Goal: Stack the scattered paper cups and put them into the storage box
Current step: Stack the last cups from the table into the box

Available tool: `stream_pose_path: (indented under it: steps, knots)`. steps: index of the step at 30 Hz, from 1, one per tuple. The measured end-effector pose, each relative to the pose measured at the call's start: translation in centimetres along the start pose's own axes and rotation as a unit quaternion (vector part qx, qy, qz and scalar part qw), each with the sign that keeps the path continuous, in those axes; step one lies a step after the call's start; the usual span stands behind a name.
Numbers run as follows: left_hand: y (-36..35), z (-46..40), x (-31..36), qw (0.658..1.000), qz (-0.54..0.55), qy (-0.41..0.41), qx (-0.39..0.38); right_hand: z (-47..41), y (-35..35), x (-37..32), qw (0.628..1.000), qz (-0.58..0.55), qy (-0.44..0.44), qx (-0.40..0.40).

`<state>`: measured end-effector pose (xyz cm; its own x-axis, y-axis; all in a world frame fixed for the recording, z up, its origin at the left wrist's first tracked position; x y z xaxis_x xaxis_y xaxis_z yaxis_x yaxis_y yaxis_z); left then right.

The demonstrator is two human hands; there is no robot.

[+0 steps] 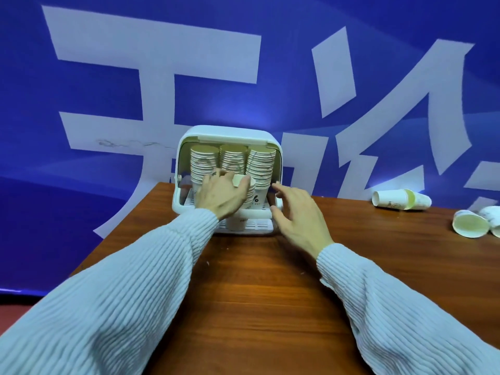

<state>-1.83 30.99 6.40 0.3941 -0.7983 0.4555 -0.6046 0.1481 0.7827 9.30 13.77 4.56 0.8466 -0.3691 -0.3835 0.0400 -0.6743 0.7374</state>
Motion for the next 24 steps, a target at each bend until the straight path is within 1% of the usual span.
stream_pose_path:
  steps: [4,6,7,9,10,11,13,15,19,24]
  knots:
    - [-0.5,0.7,0.0,0.999,-0.042,0.003,0.000,1.1,1.2,2.3,0.999,-0.014,-0.031,0.005]
    - [-0.4,0.5,1.1,0.997,-0.069,-0.007,0.021,1.6,1.8,3.7,0.998,-0.019,-0.052,0.003]
    - [-0.4,0.7,1.9,0.995,-0.079,-0.025,0.052,1.8,2.1,4.4,0.998,-0.023,-0.062,0.001]
    - [-0.8,1.7,4.6,0.983,-0.092,-0.093,0.126,2.4,3.0,6.1,0.996,-0.034,-0.083,0.005]
    - [-1.5,2.5,6.3,0.976,-0.092,-0.134,0.147,2.7,3.5,7.0,0.995,-0.038,-0.095,0.009]
    - [-2.6,3.2,8.0,0.970,-0.086,-0.170,0.149,3.1,4.0,7.9,0.993,-0.039,-0.106,0.012]
    - [-5.4,4.1,11.1,0.967,-0.061,-0.216,0.120,3.9,5.2,9.8,0.991,-0.042,-0.125,0.023]
    - [-8.0,4.6,13.9,0.968,-0.025,-0.233,0.088,4.7,6.7,11.7,0.988,-0.044,-0.146,0.035]
    - [-12.1,5.2,18.8,0.968,0.036,-0.245,0.040,6.7,9.8,15.7,0.983,-0.021,-0.176,0.056]
    - [-16.3,5.4,23.9,0.963,0.081,-0.258,-0.004,9.1,13.4,20.6,0.972,-0.001,-0.222,0.075]
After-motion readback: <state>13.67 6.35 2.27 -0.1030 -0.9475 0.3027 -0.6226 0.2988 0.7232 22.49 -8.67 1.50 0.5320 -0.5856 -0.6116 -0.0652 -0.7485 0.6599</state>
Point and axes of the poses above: each hand's wrist, its own z-axis away from the middle knuckle, its own y-axis out of the back of the hand, x = y × z, the point moved 5 cm from there along -z, towards the middle knuckle, and after that the axes turned 7 degrees about -y, right-handed, at the moved point
